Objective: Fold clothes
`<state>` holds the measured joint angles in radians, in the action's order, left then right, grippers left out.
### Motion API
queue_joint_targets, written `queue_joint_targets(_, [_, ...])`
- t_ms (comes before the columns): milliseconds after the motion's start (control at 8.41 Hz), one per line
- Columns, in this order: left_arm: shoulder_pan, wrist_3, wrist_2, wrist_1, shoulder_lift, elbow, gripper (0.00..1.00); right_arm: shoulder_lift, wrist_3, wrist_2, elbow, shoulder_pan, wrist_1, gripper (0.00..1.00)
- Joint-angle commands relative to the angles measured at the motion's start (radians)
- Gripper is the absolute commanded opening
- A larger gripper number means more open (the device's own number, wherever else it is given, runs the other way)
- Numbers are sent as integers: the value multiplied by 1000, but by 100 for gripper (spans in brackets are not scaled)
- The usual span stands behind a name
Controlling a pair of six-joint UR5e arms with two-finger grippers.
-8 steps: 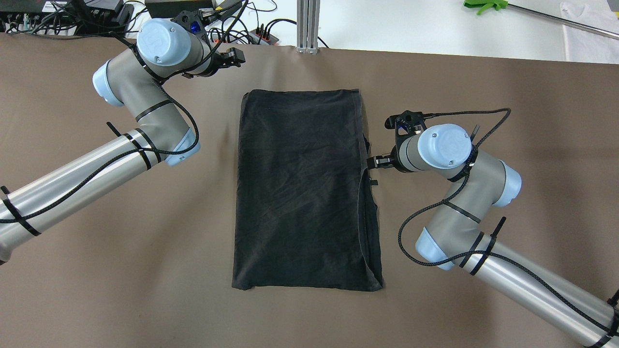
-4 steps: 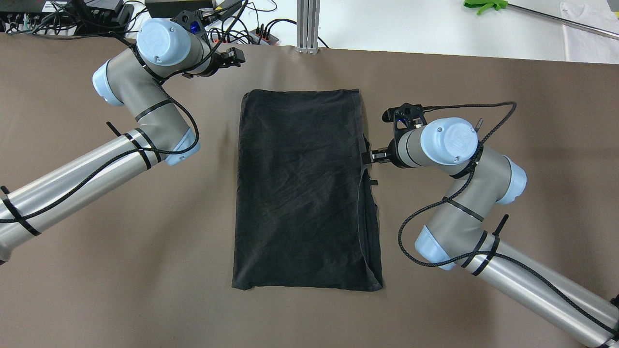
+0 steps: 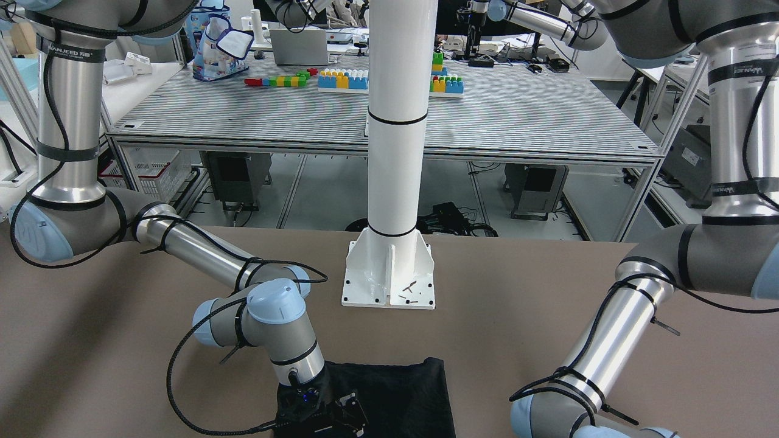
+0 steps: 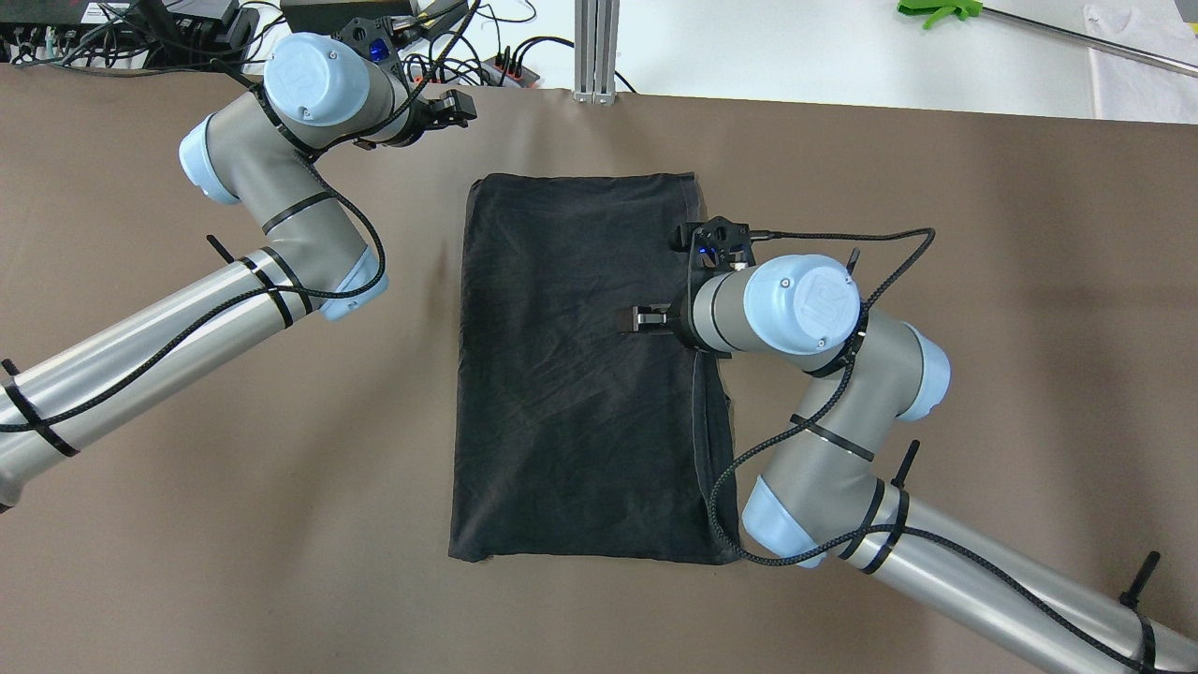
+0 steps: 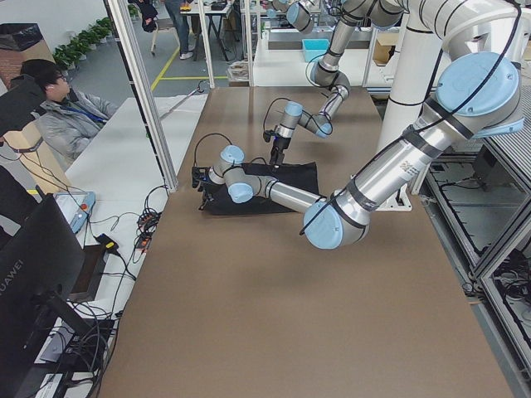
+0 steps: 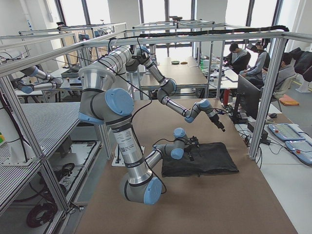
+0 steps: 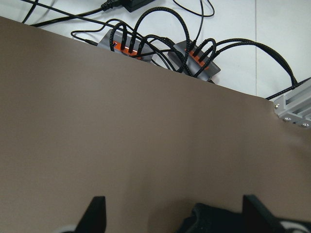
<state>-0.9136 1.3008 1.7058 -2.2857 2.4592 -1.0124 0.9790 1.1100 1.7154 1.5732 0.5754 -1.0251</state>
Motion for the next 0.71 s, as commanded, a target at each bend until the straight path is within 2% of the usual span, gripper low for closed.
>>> queue_joint_targets(0, [2, 0, -2, 2, 1, 0, 100, 21, 1, -3, -25, -38, 7, 94])
queue_joint_targets(357, [4, -2, -3, 3, 14, 0, 100, 67, 2, 1, -18, -45, 10, 94])
queue_joint_targets(595, [4, -2, -3, 5, 15, 1, 100, 159, -2, 16, -16, -5, 112, 94])
